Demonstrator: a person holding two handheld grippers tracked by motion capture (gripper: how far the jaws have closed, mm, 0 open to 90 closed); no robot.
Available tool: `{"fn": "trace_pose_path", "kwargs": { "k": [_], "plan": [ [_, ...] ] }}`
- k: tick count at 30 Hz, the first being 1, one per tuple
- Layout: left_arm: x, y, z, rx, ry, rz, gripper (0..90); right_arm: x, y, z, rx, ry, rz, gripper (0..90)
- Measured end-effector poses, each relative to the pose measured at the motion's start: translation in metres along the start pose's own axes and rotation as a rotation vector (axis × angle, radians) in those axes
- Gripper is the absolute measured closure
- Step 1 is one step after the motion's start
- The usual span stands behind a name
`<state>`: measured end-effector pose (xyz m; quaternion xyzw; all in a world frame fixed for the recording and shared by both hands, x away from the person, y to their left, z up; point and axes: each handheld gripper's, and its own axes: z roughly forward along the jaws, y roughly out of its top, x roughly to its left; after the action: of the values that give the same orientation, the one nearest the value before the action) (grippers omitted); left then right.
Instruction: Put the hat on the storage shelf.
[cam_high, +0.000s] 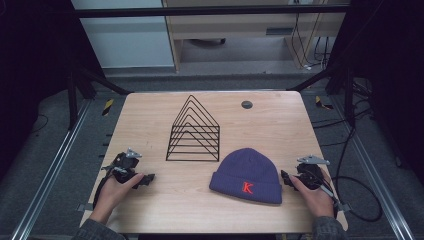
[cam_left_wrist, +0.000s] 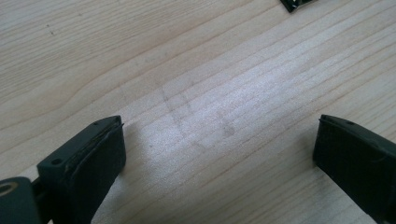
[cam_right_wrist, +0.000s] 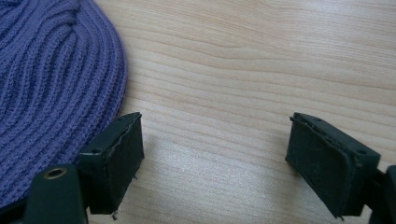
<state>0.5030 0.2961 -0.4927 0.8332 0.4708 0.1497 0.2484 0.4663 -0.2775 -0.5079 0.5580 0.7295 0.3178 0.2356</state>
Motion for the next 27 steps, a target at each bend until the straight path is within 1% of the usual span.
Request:
{"fn": "trace_pose_path", "kwargs": {
  "k": [4,7,9,10,12,14,15,16,18,19,20,23,24,26,27],
  "plan": [
    [0.000,0.000,0.000,0.000,-0.001,0.000,0.8,0.001,0.000,0.000,0.003,-0.005,0.004,17.7],
    [-0.001,0.000,0.000,0.000,-0.001,0.006,0.5,0.000,0.001,0.000,0.016,-0.001,-0.004,17.2],
    [-0.001,0.000,0.000,-0.001,-0.002,0.003,0.5,0.000,0.002,0.000,0.020,-0.001,-0.003,16.9],
    [-0.001,-0.001,0.000,-0.005,-0.002,0.000,0.3,0.001,0.004,-0.001,0.032,0.015,-0.003,17.7],
    [-0.001,-0.001,0.000,-0.006,-0.002,0.000,0.3,0.001,0.006,-0.002,0.033,0.017,0.005,18.4],
    [-0.002,-0.001,0.000,-0.007,-0.001,0.000,0.2,0.003,0.017,-0.006,0.042,0.009,-0.016,21.7],
    [-0.002,-0.001,0.000,-0.007,-0.001,0.000,0.2,0.003,0.017,-0.006,0.042,0.009,-0.016,21.7],
    [-0.002,-0.001,0.000,-0.007,-0.001,0.001,0.2,0.004,0.021,-0.007,0.046,0.016,-0.032,23.5],
    [-0.002,-0.001,0.001,-0.006,-0.002,0.001,0.1,0.006,0.030,-0.009,0.062,0.033,-0.059,30.1],
    [-0.002,-0.001,0.001,-0.006,-0.002,0.001,0.1,0.010,0.042,-0.012,0.063,0.048,-0.090,31.0],
    [-0.002,-0.001,0.001,-0.005,-0.001,0.001,0.1,0.010,0.042,-0.012,0.063,0.048,-0.090,31.0],
    [-0.002,-0.001,0.001,-0.005,-0.001,0.001,0.1,0.016,0.059,-0.013,0.067,0.082,-0.117,30.8],
    [-0.002,-0.001,0.000,-0.002,-0.002,0.005,0.0,0.021,0.069,-0.011,0.081,0.104,-0.133,29.1],
    [-0.002,-0.001,0.001,-0.001,0.001,0.008,0.0,0.024,0.078,-0.008,0.099,0.114,-0.150,26.9],
    [-0.002,-0.001,0.001,-0.001,0.001,0.008,0.0,0.024,0.078,-0.008,0.099,0.114,-0.150,26.9]
  ]
}}
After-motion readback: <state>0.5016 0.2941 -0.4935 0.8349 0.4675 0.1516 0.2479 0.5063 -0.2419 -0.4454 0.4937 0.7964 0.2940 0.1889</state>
